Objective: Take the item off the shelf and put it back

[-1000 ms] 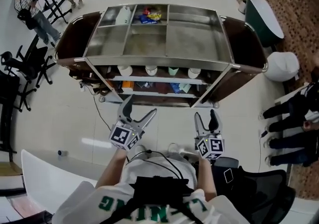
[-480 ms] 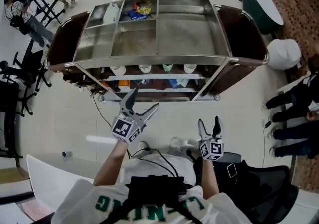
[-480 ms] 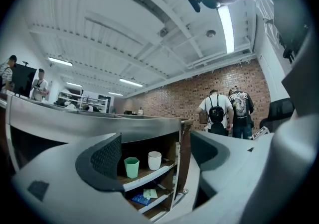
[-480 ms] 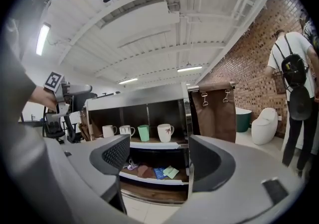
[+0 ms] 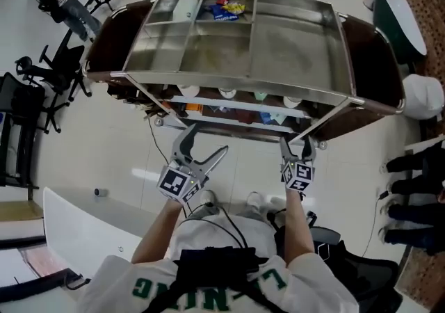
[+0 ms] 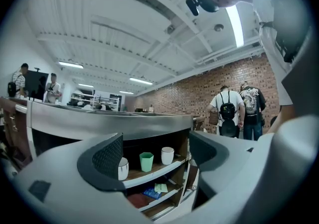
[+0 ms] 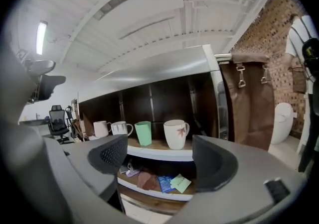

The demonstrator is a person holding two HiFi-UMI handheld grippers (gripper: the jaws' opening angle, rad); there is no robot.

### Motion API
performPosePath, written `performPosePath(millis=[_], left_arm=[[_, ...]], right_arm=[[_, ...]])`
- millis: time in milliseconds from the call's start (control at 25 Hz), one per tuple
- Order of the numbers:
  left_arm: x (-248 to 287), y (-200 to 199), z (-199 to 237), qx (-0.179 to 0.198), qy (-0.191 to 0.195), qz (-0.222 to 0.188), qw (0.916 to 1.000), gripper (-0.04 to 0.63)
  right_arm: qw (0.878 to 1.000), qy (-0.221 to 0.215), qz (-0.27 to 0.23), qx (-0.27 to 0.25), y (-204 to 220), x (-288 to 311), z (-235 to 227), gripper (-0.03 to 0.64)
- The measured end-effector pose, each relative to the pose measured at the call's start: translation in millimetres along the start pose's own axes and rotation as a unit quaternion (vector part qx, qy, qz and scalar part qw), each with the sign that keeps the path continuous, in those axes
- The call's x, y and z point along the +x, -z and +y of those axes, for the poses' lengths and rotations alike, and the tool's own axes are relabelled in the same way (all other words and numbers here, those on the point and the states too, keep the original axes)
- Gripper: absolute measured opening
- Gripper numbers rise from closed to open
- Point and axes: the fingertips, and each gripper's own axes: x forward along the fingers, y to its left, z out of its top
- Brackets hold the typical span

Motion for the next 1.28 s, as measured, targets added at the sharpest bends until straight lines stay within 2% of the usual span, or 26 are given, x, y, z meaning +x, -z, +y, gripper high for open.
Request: performPosePath(millis=[80,240,400,440,480,720,800,840,920,1120,1280], left_arm=[[-8.3,4.9,7.4,-0.006,-0.019,0.011,0.9997,0.391],[-17.8,3.9,8.5,-0.041,-0.048,0.027,0.9977,0.391],[-26.1,6.3,10.7,-0.051,-0.071,0.038,0.9955,0.391],[-25.6,4.5,9.6,-0.056,-0.075,0.041,0.9948,0.391],[-24.8,3.8,8.5,-0.061,-0.077,0.042,0.9943,0.391],[-28.9,6.9,2.8,-0.065,-0.083,0.047,0.9933,0.391],[-33.2,8.4,1.7,-0.067,-0.084,0.051,0.9929,0.391],[-34.3,9.4,1.6,-0.069,-0.083,0.053,0.9927,0.391],[-35.6,11.2,2.4,-0.071,-0.08,0.053,0.9928,0.391],[-46.2,35.0,9.8,-0.045,-0.075,0.045,0.9952,0.391],[-33.8,8.8,3.0,-0.074,-0.058,0.029,0.9952,0.391]], right_arm=[[1.0,-0.008,0.008,-0.014,-2.4,36.3,0.5,0.433],[0.999,0.019,0.036,-0.01,4.7,90.2,-17.3,0.434],[0.998,0.035,0.05,0.002,9.0,135.3,-30.3,0.436],[0.998,0.041,0.055,0.007,10.8,144.6,-34.8,0.437],[0.997,0.045,0.059,0.012,11.9,153.0,-38.9,0.466],[0.997,0.038,0.064,0.02,11.5,186.6,-46.6,0.468],[0.997,0.029,0.071,0.033,12.8,192.4,-46.8,0.463],[0.996,0.026,0.076,0.038,12.8,193.1,-47.9,0.432],[0.995,0.02,0.092,0.03,13.6,191.5,-49.0,0.419],[0.995,0.007,0.091,0.028,7.4,162.0,-37.8,0.416],[0.997,0.006,0.076,0.024,1.8,123.2,-25.4,0.413]])
